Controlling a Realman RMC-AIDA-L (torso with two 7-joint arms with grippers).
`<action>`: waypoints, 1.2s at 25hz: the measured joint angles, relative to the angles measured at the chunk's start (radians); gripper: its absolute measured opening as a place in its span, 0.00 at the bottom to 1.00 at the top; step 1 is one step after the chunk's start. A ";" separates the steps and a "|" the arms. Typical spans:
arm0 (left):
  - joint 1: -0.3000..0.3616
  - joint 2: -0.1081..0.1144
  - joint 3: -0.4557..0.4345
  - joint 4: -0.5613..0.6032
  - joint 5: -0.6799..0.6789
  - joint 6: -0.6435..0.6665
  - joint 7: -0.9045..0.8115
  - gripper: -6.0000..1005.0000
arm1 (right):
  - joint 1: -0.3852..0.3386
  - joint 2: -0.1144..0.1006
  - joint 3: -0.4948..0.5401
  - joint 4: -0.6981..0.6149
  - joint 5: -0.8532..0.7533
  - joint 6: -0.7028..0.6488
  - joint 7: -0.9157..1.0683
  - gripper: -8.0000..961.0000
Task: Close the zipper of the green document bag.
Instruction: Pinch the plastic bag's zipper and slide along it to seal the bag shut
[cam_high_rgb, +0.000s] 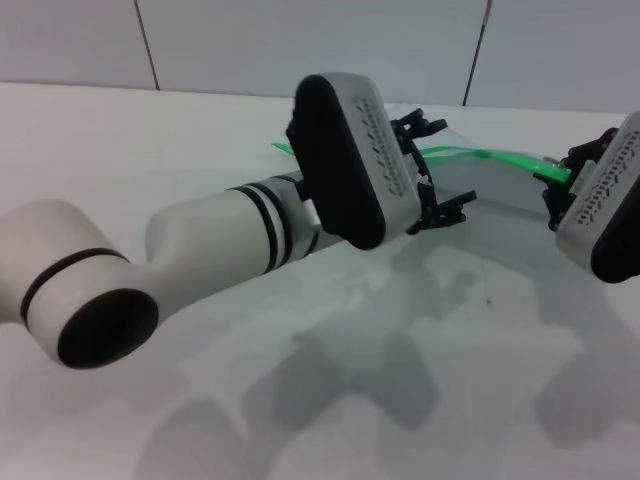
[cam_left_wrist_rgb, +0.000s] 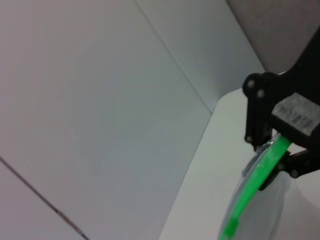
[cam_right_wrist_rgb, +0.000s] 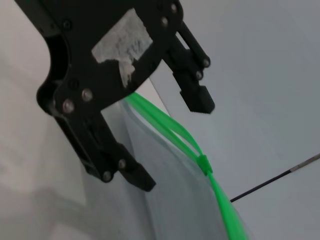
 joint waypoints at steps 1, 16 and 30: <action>-0.001 -0.008 -0.006 0.000 0.000 -0.007 0.037 0.79 | 0.000 0.000 0.000 0.000 0.000 0.000 0.000 0.06; -0.003 -0.078 -0.098 0.019 0.000 -0.042 0.198 0.66 | 0.001 0.002 0.000 0.005 0.000 0.001 0.002 0.06; -0.017 -0.103 -0.100 0.049 -0.006 -0.034 0.236 0.56 | 0.004 0.002 -0.006 -0.004 0.000 0.003 0.002 0.06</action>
